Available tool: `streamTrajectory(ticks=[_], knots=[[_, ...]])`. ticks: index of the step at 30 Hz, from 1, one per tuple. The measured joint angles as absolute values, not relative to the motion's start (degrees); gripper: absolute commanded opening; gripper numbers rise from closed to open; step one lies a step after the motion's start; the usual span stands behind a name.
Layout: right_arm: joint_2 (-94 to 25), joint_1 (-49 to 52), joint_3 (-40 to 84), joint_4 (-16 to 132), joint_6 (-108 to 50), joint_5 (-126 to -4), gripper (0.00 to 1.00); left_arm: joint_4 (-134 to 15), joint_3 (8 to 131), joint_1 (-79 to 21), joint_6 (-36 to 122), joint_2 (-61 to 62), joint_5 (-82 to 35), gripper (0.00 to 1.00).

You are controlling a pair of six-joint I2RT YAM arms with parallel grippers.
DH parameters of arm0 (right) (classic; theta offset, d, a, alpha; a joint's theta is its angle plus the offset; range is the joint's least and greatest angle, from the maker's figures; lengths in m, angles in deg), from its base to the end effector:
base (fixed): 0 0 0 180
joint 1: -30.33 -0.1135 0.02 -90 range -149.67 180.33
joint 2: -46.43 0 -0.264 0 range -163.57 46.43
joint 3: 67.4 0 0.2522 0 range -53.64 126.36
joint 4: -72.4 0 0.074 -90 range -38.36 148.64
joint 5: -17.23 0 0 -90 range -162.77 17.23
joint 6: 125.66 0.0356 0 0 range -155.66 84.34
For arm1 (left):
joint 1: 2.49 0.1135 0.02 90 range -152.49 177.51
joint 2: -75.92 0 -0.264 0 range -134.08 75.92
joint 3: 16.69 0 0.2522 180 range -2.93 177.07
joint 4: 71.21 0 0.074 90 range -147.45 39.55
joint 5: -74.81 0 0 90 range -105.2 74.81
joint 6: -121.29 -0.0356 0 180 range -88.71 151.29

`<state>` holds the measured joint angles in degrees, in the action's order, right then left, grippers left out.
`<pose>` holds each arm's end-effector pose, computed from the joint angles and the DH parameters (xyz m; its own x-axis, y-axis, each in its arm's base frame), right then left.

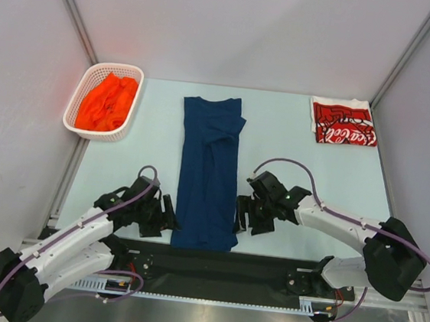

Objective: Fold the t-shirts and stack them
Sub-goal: Fold the tshirt

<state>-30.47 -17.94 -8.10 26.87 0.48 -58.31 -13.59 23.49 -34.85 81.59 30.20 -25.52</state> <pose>0.1595 0.1922 0.1976 -0.9500 -0.2072 -0.2336 -0.2941 0.8451 0.4464 0.1114 -0.0781 0.1809 -0.9392 -0.3010 -0.1653 -0.1999 0.8706 -0.4496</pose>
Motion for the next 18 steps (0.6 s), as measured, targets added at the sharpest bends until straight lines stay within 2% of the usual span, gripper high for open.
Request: streamTrajectory(ticks=[6,14,18], knots=[[-30.3,-16.3,-17.0,33.8,1.4,-51.3,0.72,-18.0,17.4,-34.8,83.7,29.4,-28.7,0.72],[-32.8,-16.2,-22.1,46.5,6.9,-44.8,0.63,-26.2,14.1,-34.8,86.4,28.7,-33.9,0.67],[-35.2,-17.2,-22.5,51.2,9.8,-43.2,0.58,-28.7,12.6,-34.8,87.6,29.3,-35.1,0.6]])
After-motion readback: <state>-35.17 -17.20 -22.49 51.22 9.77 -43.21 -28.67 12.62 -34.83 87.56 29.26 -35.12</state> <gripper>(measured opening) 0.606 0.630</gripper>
